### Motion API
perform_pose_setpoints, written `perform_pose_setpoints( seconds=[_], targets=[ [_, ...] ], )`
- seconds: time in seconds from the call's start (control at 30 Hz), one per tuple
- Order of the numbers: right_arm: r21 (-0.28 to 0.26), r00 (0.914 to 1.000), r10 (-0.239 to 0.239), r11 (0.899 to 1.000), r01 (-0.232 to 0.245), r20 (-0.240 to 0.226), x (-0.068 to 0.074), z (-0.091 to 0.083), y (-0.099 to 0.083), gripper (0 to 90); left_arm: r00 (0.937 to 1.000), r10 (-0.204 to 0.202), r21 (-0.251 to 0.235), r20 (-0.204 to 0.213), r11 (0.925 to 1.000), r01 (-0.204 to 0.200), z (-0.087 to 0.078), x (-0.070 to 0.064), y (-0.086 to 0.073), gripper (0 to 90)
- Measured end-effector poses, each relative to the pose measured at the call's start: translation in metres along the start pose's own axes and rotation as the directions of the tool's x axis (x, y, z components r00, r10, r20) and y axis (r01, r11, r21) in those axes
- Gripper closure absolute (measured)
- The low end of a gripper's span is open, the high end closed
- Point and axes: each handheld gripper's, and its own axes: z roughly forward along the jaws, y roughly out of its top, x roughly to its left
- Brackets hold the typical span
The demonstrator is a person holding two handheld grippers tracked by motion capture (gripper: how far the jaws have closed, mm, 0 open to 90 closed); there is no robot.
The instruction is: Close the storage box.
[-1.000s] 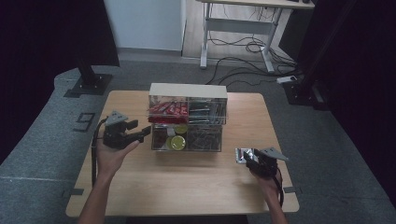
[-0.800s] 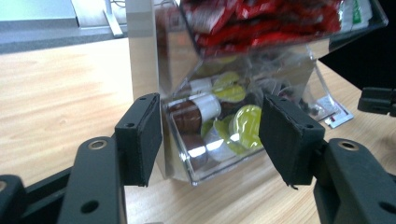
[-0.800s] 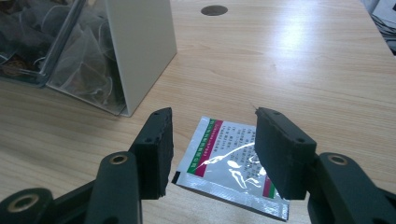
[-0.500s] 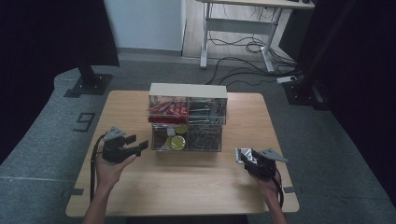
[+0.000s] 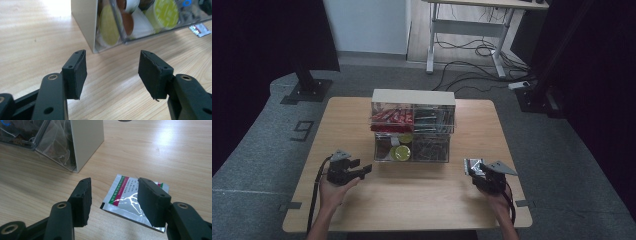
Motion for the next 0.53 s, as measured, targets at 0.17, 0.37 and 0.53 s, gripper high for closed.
perform_pose_setpoints(
  seconds=[0.17,0.37,0.53],
  targets=[
    [0.005,1.0000,0.003,1.000,-0.003,-0.001,-0.0004,0.0002,-0.0022,44.9,1.0000,0.005,0.029,-0.001,0.9996,-0.005,0.0079,0.0020,-0.0085,40.0],
    [0.009,0.9999,-0.011,1.000,0.011,-0.004,0.0014,0.0009,-0.0025,43.5,1.0000,0.008,0.029,0.001,0.9995,-0.008,0.0095,0.0016,-0.0100,39.9],
    [0.010,1.0000,-0.009,1.000,0.009,-0.003,0.0010,0.0009,-0.0025,43.1,0.9999,0.013,0.034,-0.002,0.9994,-0.013,0.0111,0.0014,-0.0108,39.6]
  ],
)
